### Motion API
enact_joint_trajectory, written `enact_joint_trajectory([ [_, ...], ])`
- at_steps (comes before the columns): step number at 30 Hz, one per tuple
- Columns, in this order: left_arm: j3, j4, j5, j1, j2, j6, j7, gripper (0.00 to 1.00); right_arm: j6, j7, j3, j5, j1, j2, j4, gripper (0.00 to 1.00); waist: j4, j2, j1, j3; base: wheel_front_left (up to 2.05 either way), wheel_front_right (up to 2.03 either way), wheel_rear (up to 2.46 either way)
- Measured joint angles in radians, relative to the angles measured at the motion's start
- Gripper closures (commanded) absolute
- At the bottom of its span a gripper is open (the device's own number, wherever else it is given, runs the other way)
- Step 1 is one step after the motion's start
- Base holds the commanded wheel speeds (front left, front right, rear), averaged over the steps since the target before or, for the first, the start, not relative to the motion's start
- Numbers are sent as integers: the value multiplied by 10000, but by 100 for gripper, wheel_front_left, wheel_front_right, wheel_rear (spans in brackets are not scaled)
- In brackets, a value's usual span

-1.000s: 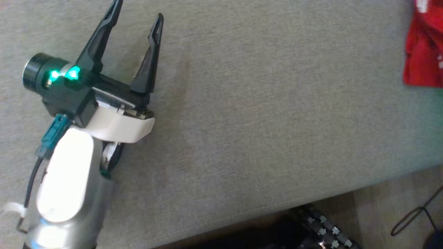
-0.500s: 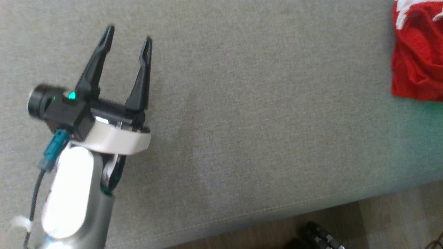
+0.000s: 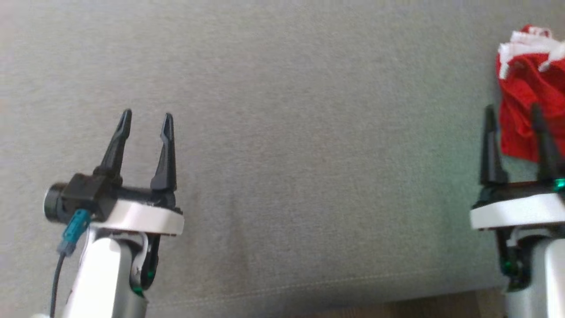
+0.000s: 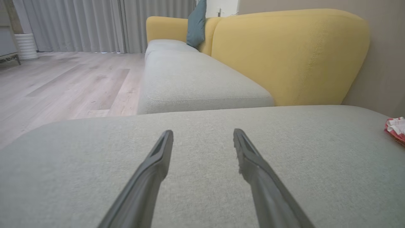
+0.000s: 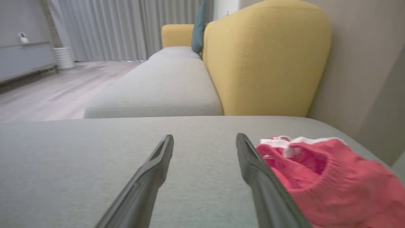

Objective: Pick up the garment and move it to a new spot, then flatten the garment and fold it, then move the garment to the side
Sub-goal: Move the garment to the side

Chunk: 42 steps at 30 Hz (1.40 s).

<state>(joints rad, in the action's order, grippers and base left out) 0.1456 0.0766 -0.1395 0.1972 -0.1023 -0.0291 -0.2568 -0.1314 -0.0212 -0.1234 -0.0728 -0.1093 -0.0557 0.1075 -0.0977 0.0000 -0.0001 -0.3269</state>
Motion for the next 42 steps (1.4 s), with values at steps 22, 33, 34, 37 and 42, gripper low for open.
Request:
enact_joint_trajectory([
  [22,-201,512,-307,-1816,-15,203,94,0,0,-581,1016,-612,1187,98,-1143,0,1254,0,0,2319,0,0,0],
  [33,-31,303,-307,-2734,-167,295,357,0,0,-399,1051,-685,2104,105,-997,0,1091,0,-1,3252,0,0,0],
  [34,-13,249,-307,-2810,-174,305,403,0,0,-389,1049,-685,2160,107,-965,0,1079,0,-1,3310,0,0,0],
  [37,8,151,-307,-2889,-201,343,453,0,0,-368,1041,-685,2265,107,-874,0,1069,0,-1,3376,0,0,0],
  [42,23,31,-307,-2889,-217,453,531,0,0,-299,1026,-685,2263,109,-788,0,1103,0,0,3408,0,0,0],
])
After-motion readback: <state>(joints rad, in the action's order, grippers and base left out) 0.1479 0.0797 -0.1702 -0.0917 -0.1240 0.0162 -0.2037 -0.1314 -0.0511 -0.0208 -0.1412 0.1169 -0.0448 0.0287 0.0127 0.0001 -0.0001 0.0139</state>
